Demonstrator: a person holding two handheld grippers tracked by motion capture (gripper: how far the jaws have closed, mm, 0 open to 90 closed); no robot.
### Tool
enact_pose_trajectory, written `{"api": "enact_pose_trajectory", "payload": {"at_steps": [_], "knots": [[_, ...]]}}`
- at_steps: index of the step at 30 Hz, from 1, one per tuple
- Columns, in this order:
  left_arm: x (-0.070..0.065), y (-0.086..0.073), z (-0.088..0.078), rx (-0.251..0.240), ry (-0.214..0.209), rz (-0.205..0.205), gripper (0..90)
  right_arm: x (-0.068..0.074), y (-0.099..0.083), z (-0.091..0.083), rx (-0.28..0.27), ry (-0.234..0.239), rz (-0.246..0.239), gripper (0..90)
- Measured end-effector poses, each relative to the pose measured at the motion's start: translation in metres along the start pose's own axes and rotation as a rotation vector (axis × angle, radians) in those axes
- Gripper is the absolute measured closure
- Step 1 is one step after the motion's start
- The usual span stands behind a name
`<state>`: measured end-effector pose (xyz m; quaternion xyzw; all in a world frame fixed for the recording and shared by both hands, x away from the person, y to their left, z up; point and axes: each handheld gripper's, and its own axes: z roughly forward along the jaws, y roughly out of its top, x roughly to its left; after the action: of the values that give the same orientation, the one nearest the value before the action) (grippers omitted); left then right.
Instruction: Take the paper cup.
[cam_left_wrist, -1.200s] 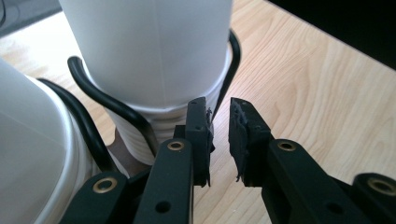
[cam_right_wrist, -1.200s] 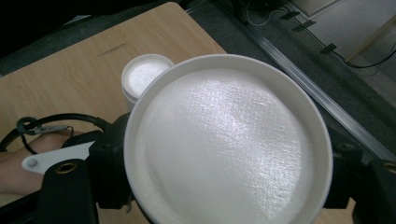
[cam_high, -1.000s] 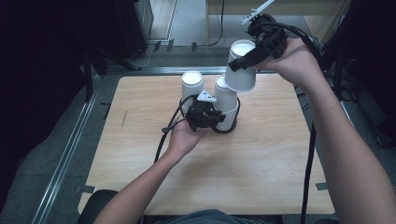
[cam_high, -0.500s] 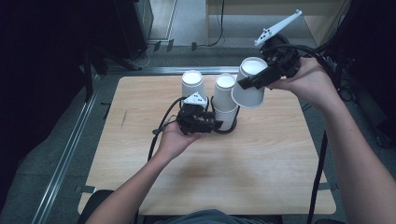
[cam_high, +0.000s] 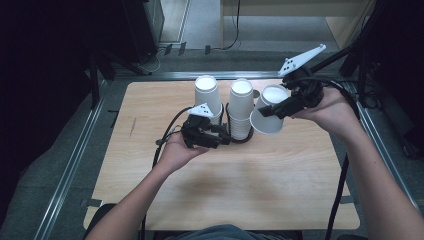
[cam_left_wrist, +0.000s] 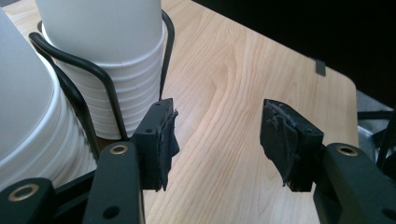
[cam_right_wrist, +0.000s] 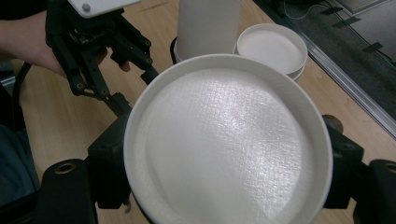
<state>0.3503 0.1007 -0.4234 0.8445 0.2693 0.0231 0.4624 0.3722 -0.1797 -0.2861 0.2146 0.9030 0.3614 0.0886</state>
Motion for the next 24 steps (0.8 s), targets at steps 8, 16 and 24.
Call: {"api": "enact_pose_trajectory", "payload": {"at_steps": [8,16,24], "knots": [[0.002,-0.011,0.001,0.019,-0.021,0.033,42.7,0.009,-0.023,0.021,0.004,0.039,-0.03,23.0],[0.005,-0.019,-0.001,0.027,-0.041,0.043,44.0,0.018,-0.044,0.05,0.014,0.089,-0.035,23.0],[0.01,-0.031,-0.003,0.031,-0.072,0.022,39.2,0.021,-0.068,0.079,-0.003,0.148,-0.011,23.0]]}}
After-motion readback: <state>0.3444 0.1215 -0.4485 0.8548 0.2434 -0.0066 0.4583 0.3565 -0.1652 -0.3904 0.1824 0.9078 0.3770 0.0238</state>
